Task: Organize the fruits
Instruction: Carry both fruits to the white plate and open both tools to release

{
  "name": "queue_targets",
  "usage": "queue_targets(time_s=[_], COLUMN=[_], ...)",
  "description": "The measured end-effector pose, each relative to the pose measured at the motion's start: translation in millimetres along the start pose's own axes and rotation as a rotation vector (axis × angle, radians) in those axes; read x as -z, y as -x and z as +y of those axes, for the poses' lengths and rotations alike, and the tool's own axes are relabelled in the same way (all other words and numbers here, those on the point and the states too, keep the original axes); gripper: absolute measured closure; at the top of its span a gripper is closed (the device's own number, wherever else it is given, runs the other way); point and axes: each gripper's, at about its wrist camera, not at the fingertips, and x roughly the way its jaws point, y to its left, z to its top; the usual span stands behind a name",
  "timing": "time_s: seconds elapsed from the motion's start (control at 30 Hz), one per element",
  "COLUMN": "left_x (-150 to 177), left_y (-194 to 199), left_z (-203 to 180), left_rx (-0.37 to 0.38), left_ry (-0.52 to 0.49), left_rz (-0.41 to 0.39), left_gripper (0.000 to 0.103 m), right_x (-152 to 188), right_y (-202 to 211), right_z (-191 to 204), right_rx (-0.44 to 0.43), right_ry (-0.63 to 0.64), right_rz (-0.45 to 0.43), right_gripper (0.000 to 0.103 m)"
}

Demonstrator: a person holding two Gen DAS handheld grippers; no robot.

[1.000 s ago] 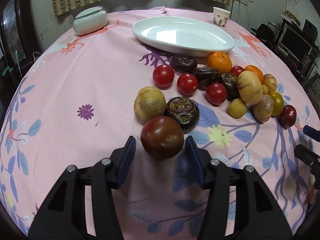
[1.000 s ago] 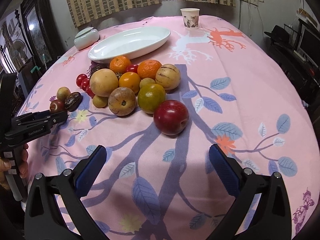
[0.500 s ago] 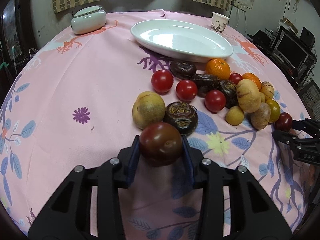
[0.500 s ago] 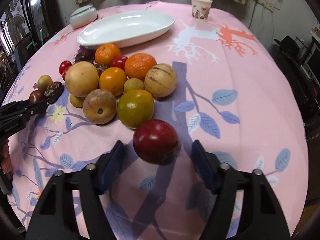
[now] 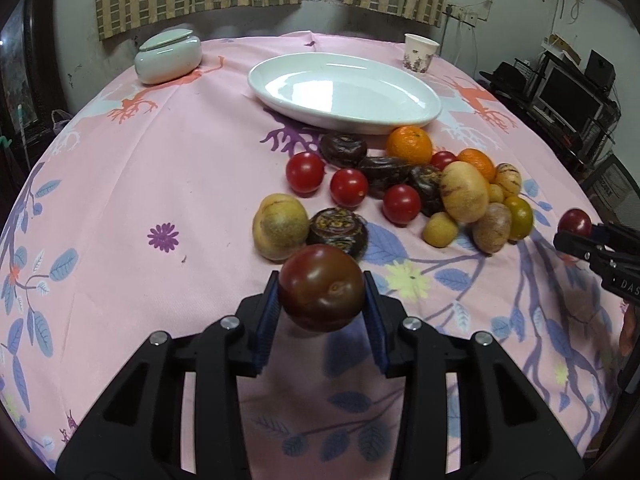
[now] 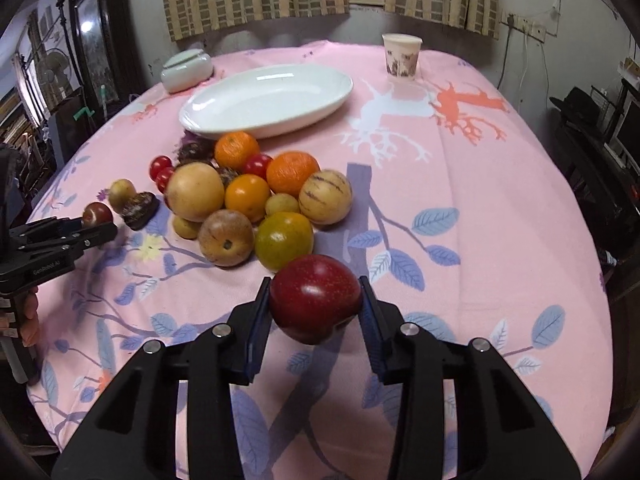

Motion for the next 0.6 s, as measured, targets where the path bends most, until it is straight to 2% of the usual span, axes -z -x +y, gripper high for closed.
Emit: queue_targets(time_s=[0.2, 0.37, 0.47, 0.6], left_x=[-22.3, -72.8, -111.4, -153.9], left_y=[26.6, 27.8, 0.7, -63.6], left_z=[-4.8, -1.2, 3.0, 7.9], left_rx=[-0.015, -0.043, -0.027, -0.025], left_ry=[-0.073, -0.104, -0.074, -0.009], left_rz=[-0.032, -0.077, -0.059, 0.04], left_gripper=[0.063, 0.063, 0.063, 0.063], right_x=[-41.2, -101.3, -138.0, -168.5], right_y=[9.3, -20.6, -59.8, -118.7], right_z=[21.6, 38.4, 41.3, 39.8], right_rx=[-0.059, -0.057, -0.044, -0.033], right_ry=[0.112, 0.193, 0.201, 0.16], right_rz=[-0.048, -0.063, -0.028, 0.077], right_gripper=[0.061, 0.061, 0.061, 0.061])
